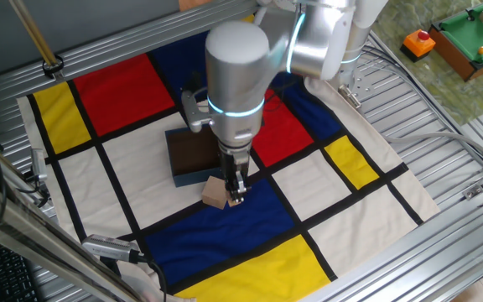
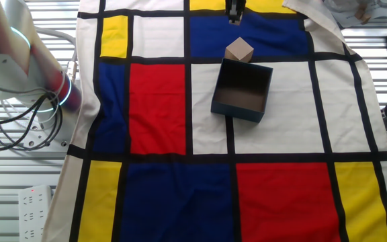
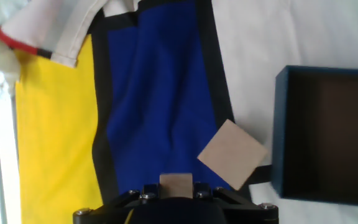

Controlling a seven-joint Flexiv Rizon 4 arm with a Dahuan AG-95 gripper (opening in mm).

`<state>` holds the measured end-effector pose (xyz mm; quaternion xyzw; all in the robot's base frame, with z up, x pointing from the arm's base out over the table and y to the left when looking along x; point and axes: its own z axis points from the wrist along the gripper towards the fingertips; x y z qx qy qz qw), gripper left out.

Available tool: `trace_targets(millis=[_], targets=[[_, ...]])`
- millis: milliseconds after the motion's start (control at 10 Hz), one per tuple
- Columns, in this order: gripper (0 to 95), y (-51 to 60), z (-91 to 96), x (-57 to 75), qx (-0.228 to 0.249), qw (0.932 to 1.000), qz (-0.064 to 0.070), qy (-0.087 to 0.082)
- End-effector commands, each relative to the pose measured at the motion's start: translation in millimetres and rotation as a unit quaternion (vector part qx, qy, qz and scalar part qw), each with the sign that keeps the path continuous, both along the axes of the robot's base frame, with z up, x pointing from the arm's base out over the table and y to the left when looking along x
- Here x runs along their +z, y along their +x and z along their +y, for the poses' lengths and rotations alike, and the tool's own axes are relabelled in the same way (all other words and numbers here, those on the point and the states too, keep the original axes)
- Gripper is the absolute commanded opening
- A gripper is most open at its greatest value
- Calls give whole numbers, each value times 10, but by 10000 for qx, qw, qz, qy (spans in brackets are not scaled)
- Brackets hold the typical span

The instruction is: Take everything out of the gift box

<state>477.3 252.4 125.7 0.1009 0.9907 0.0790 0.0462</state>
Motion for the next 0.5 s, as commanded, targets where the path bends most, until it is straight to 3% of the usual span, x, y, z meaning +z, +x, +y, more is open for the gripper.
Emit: trace_targets(millis=[100,500], targets=[[0,1,-14,6,143,9996,138,-214],[0,-3,-18,3,-85,9994,122,-305]])
